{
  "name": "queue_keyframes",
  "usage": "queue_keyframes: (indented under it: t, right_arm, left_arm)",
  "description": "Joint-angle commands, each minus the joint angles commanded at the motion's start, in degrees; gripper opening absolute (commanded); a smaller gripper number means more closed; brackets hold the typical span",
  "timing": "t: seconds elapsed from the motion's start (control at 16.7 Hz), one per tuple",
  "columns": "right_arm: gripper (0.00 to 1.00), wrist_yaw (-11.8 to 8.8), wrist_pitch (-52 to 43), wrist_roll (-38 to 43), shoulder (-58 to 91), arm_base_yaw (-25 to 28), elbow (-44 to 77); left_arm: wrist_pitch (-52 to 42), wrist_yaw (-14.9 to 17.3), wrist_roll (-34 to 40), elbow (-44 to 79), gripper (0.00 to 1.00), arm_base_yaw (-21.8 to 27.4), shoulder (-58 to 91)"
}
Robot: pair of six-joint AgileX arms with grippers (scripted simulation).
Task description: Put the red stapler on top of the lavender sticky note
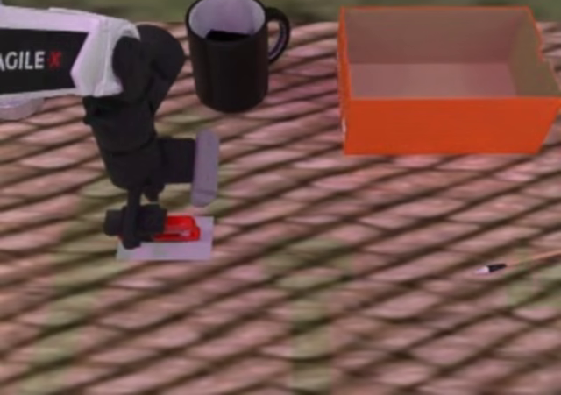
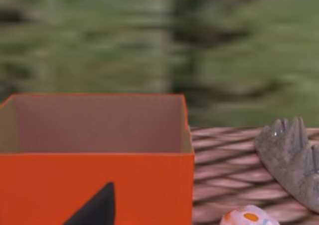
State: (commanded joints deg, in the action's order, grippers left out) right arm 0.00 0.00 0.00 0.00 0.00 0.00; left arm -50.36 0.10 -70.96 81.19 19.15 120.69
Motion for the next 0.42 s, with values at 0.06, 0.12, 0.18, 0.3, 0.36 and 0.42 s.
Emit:
queue_keyframes:
  t: [0.06,0.12,0.18,0.3,0.36,0.42]
  right_arm:
    - [1.00,0.0,0.0,0.0,0.0,0.0,0.0]
    - [1.00,0.0,0.0,0.0,0.0,0.0,0.0]
    - [1.00,0.0,0.0,0.0,0.0,0.0,0.0]
    - [1.00,0.0,0.0,0.0,0.0,0.0,0.0]
    - [1.00,0.0,0.0,0.0,0.0,0.0,0.0]
    - [1.00,0.0,0.0,0.0,0.0,0.0,0.0]
  left_arm:
    - [0.0,0.0,0.0,0.0,0.98,0.0,0.0]
    - [0.0,0.0,0.0,0.0,1.00,0.0,0.0]
    - [0.0,0.0,0.0,0.0,1.00,0.0,0.0]
    - [0.0,0.0,0.0,0.0,1.00,0.0,0.0]
    - [0.0,0.0,0.0,0.0,1.00,0.0,0.0]
    - [0.0,0.0,0.0,0.0,1.00,0.0,0.0]
